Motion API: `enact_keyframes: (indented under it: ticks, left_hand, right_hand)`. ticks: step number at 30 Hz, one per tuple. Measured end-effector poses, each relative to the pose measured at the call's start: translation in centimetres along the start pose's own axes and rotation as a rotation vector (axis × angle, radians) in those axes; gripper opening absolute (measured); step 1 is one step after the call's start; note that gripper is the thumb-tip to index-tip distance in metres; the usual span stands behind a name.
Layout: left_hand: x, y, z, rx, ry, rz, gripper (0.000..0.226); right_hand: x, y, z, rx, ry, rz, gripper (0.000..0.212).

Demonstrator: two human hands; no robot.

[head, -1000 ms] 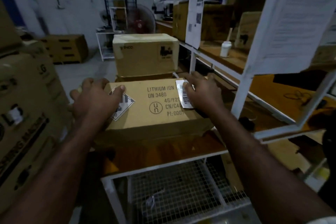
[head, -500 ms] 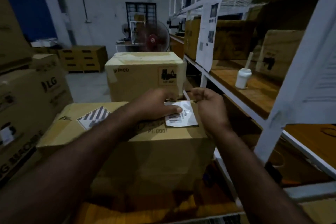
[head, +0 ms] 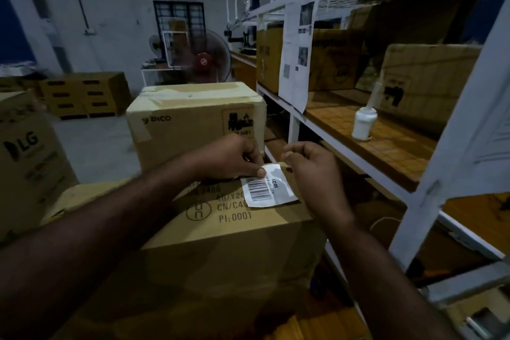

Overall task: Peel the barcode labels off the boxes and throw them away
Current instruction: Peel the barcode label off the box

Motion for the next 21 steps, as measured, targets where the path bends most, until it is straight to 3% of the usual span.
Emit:
enact_keyframes:
  ticks: [7,11,17,21]
  left_hand:
    - [-0.5,0.5,1.5,0.044,-0.228,-0.001,0.010]
    - [-0.5,0.5,2.1,0.064,-0.314,-0.029,0.011]
    - [-0.3,0.7,3.0,0.065,-0.342,-0.050,0.010]
    - [0.0,1.0,3.2,0.029,-0.365,-0.066,0.008]
  right_hand:
    - [-0.4,-0.4,0.7,0.038,-0.082,-0.016,0.014]
    - [-1.1,0.1,0.3,-0.034,-0.149,0.044,0.017]
    - [-4.0,1.1,1.0,0.112,-0.606,0.267,0.043]
    - [-5.3,2.8,0.0,0.070,-0.623,0.308,0.029]
Point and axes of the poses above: each hand's wrist, its own y-axis towards the middle knuckle, its own x-axis out of the back of the hand, z = x × y, the point moved 9 cm from there along y, towards the middle knuckle, and after that the axes turned 3 degrees about -y, right-handed, at the moved point
